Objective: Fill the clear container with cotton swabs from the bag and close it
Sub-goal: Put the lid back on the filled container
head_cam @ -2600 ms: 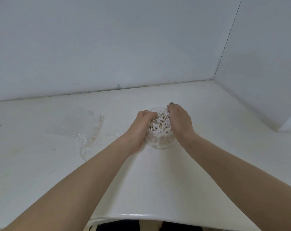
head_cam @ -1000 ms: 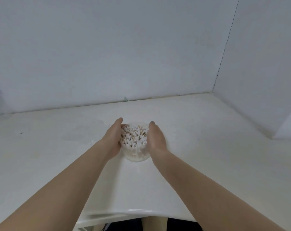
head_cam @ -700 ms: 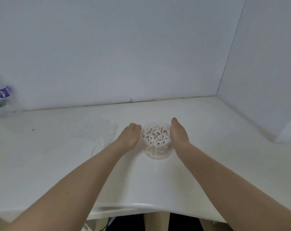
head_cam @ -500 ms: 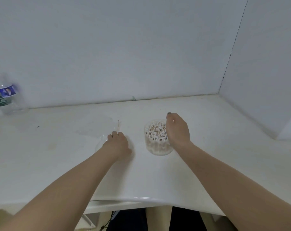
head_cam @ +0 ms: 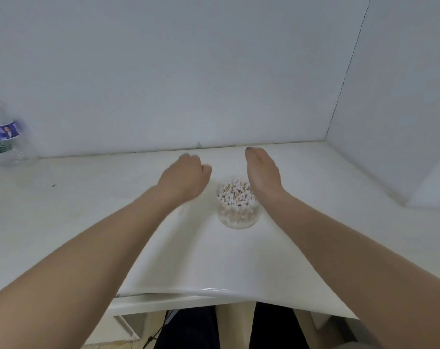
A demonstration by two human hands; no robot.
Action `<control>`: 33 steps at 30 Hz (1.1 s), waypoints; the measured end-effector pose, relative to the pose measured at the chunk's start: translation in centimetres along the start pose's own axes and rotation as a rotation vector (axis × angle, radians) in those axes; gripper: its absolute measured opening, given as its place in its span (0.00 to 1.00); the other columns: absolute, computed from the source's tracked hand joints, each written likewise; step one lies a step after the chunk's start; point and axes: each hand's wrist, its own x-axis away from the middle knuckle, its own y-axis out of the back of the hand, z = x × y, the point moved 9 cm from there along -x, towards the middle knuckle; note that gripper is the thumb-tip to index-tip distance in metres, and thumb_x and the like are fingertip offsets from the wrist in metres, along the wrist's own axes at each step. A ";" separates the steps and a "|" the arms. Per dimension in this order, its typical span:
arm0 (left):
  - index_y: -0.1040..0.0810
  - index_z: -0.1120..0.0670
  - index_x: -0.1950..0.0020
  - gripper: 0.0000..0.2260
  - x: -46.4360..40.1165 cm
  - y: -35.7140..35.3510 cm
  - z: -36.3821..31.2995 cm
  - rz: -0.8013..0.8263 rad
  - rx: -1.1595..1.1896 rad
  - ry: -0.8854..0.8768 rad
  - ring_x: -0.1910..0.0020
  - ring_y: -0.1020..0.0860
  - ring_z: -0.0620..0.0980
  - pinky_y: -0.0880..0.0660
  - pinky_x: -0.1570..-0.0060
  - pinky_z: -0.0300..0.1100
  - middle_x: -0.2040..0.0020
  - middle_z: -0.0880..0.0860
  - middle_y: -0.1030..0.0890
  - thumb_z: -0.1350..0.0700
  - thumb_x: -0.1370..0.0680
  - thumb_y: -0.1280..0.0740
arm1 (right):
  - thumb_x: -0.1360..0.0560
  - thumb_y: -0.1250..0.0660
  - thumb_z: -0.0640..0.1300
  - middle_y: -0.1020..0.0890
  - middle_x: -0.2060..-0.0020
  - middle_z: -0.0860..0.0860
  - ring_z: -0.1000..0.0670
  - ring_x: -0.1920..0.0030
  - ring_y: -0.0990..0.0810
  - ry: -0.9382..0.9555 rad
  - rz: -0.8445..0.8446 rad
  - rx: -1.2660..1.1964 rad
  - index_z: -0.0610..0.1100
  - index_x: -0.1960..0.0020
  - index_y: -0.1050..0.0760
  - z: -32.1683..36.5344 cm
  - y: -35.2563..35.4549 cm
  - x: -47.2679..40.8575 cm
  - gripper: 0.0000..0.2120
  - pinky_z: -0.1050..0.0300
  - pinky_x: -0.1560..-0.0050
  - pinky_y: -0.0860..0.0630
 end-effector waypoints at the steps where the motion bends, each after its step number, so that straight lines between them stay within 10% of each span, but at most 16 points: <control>1: 0.29 0.60 0.58 0.14 -0.6 1.7 -0.3 -0.058 0.119 0.031 0.48 0.24 0.63 0.31 0.55 0.49 0.55 0.59 0.26 0.55 0.16 0.46 | 0.16 0.46 0.54 0.23 0.46 0.53 0.55 0.52 0.25 -0.009 0.027 -0.022 0.52 0.37 0.27 0.5 -0.1 -0.3 0.14 0.64 0.53 0.29; 6: 0.28 0.61 0.47 0.10 -2.0 3.0 -1.0 -0.132 1.023 0.248 0.52 0.18 0.53 0.17 0.44 0.55 0.51 0.55 0.25 0.58 0.15 0.46 | 0.18 0.50 0.65 0.34 0.24 0.52 0.48 0.24 0.36 -0.095 0.245 -0.217 0.57 0.22 0.38 2.3 -2.1 -0.4 0.27 0.44 0.24 0.41; 13: 0.21 0.71 0.42 0.15 -1.8 -2.5 -3.4 0.103 1.469 0.294 0.53 0.15 0.52 0.17 0.42 0.45 0.48 0.64 0.18 0.63 0.17 0.43 | 0.21 0.54 0.69 0.33 0.24 0.49 0.45 0.22 0.40 -0.044 0.193 0.118 0.59 0.22 0.38 1.4 -1.6 -1.3 0.31 0.42 0.25 0.44; 16: 0.24 0.60 0.54 0.09 -2.2 -3.6 -2.5 0.071 1.279 0.295 0.53 0.13 0.54 0.19 0.38 0.48 0.56 0.59 0.22 0.62 0.19 0.42 | 0.18 0.54 0.65 0.26 0.32 0.45 0.43 0.24 0.38 -0.090 0.097 0.169 0.52 0.26 0.31 0.1 0.4 -1.9 0.30 0.45 0.28 0.40; 19: 0.36 0.55 0.65 0.14 -2.2 -3.9 -1.3 0.005 0.737 0.261 0.66 0.28 0.56 0.28 0.62 0.46 0.63 0.57 0.29 0.59 0.19 0.42 | 0.15 0.55 0.57 0.22 0.43 0.35 0.38 0.34 0.28 -0.077 0.134 0.272 0.35 0.34 0.25 -0.3 0.9 -1.9 0.31 0.48 0.36 0.36; 25: 0.28 0.60 0.51 0.10 -1.8 -7.2 0.3 0.031 0.379 0.215 0.49 0.27 0.59 0.32 0.52 0.45 0.47 0.57 0.28 0.58 0.15 0.45 | 0.15 0.49 0.52 0.32 0.70 0.44 0.47 0.68 0.33 0.057 0.096 0.308 0.42 0.66 0.39 -2.5 -0.2 -1.8 0.23 0.53 0.62 0.35; 33: 0.30 0.59 0.49 0.05 -0.2 -8.0 1.6 -0.106 0.463 0.155 0.58 0.26 0.56 0.34 0.63 0.47 0.55 0.57 0.22 0.60 0.16 0.45 | 0.15 0.47 0.50 0.25 0.54 0.49 0.56 0.57 0.26 0.112 0.123 0.337 0.38 0.62 0.31 -4.4 -1.0 -1.1 0.22 0.58 0.53 0.35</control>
